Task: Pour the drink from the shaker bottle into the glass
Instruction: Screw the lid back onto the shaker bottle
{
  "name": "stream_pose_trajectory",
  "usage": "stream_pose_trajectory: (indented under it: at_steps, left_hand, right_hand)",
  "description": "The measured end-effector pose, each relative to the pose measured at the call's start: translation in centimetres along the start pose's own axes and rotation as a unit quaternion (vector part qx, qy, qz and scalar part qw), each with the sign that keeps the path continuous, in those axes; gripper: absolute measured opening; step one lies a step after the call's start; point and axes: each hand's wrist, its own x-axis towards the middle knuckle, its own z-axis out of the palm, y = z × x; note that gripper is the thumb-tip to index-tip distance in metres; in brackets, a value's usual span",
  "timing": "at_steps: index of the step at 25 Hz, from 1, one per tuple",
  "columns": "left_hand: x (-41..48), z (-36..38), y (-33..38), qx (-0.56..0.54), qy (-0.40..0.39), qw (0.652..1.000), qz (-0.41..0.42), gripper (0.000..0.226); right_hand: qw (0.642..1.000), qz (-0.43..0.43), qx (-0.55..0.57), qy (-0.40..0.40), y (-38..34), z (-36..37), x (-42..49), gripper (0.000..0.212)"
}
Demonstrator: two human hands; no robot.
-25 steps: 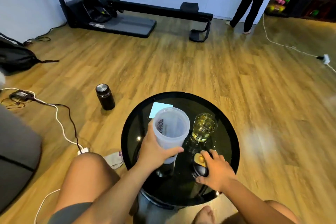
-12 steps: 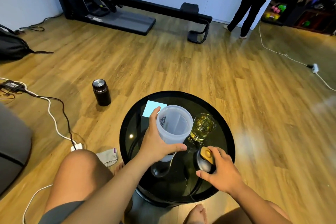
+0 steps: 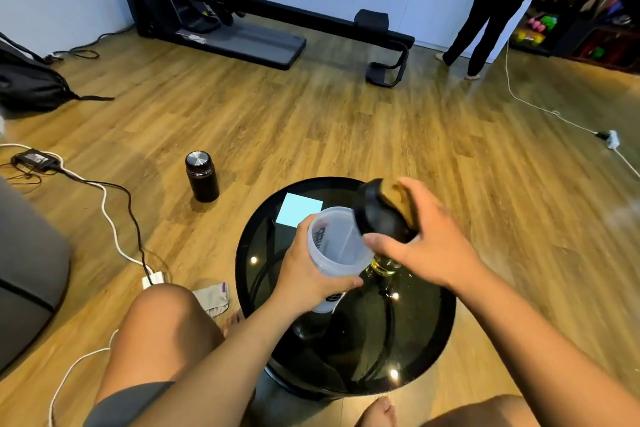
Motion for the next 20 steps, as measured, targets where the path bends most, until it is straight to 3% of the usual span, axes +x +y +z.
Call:
stream_pose_trajectory:
  at_steps: [3, 5, 9, 15, 20]
  left_hand:
    - [0.1, 0.0, -0.5, -0.012, -0.009, 1.0, -0.026, 0.11]
    - [0.3, 0.0, -0.9, -0.019, -0.011, 0.999, -0.033, 0.112]
    - [0.3, 0.3, -1.6, -0.015, -0.009, 0.999, -0.029, 0.112]
    - [0.4, 0.3, -1.9, -0.026, -0.002, 1.0, -0.006, 0.104]
    - [0.6, -0.3, -2.1, 0.003, -0.027, 1.0, 0.003, 0.115]
  right_hand:
    - [0.979, -0.083, -0.116, -0.144, -3.3, 1.5, 1.7, 0.092]
    - [0.962, -0.091, -0.176, -0.188, -3.7, 2.8, 2.0, 0.097]
    - [0.952, -0.134, -0.182, -0.208, -3.2, 3.1, 2.7, 0.097]
    - [0.967, -0.141, -0.085, -0.194, -2.3, 3.2, 2.6, 0.087]
    - [0.941, -0.191, -0.124, -0.25, -2.2, 2.5, 3.8, 0.087]
